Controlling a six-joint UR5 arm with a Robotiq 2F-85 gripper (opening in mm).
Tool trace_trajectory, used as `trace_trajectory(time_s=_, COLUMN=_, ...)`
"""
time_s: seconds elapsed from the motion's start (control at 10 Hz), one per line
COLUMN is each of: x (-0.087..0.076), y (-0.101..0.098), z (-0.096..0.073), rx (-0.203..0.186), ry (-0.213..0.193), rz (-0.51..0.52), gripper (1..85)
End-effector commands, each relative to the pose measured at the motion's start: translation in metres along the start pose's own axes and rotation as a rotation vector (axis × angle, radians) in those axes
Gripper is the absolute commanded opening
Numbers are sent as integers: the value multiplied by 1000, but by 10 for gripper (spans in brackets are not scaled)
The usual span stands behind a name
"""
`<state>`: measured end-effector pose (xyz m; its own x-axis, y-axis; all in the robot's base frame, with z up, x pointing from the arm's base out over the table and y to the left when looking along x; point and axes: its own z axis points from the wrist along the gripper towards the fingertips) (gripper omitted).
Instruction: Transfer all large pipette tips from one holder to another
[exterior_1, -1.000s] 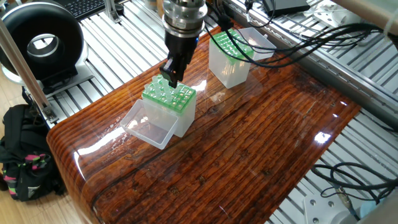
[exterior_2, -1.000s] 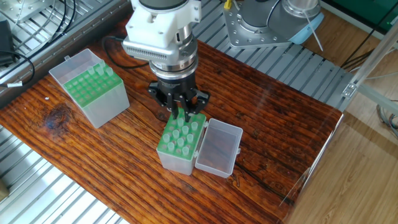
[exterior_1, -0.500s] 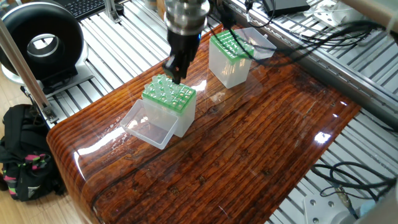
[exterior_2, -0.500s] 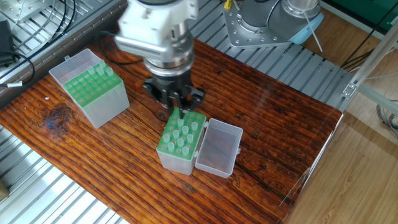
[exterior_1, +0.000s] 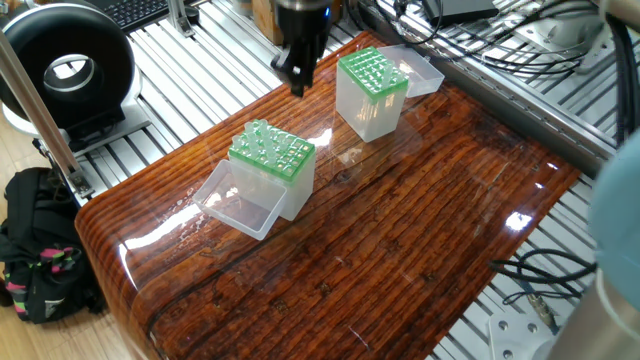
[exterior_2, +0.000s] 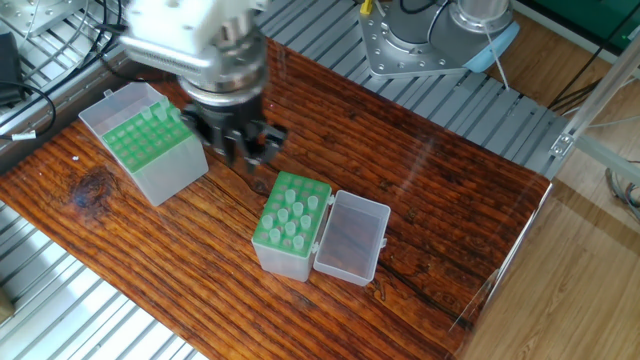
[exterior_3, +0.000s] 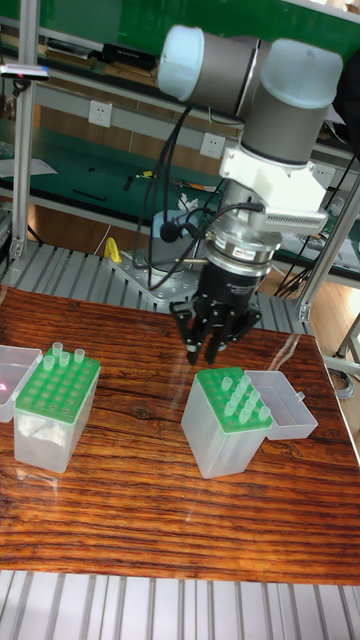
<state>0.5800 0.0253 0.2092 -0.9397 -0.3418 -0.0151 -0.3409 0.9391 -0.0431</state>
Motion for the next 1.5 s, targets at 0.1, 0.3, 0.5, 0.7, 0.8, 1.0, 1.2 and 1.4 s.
trace_trajectory(time_s=0.1, x=-15, y=-19, z=5, rx=22, ry=-1, rz=-45, gripper=293)
trace_trajectory(time_s=0.3, x=-26, y=-22, z=13, rx=43, ry=-25, rz=-70, gripper=347)
trace_trajectory(time_s=0.5, x=-23, y=-19, z=21, rx=55, ry=-21, rz=-36, gripper=317)
trace_trajectory(time_s=0.7, x=-21, y=-19, z=21, rx=52, ry=-13, rz=-31, gripper=307)
trace_trajectory(time_s=0.8, x=-16, y=-22, z=20, rx=65, ry=3, rz=-22, gripper=290)
trace_trajectory(time_s=1.0, x=-12, y=-20, z=19, rx=56, ry=16, rz=-11, gripper=193)
trace_trajectory(time_s=1.2, x=-6, y=-24, z=19, rx=69, ry=42, rz=-123, gripper=137)
trace_trajectory(time_s=1.4, x=-20, y=-6, z=19, rx=5, ry=-14, rz=-288, gripper=247)
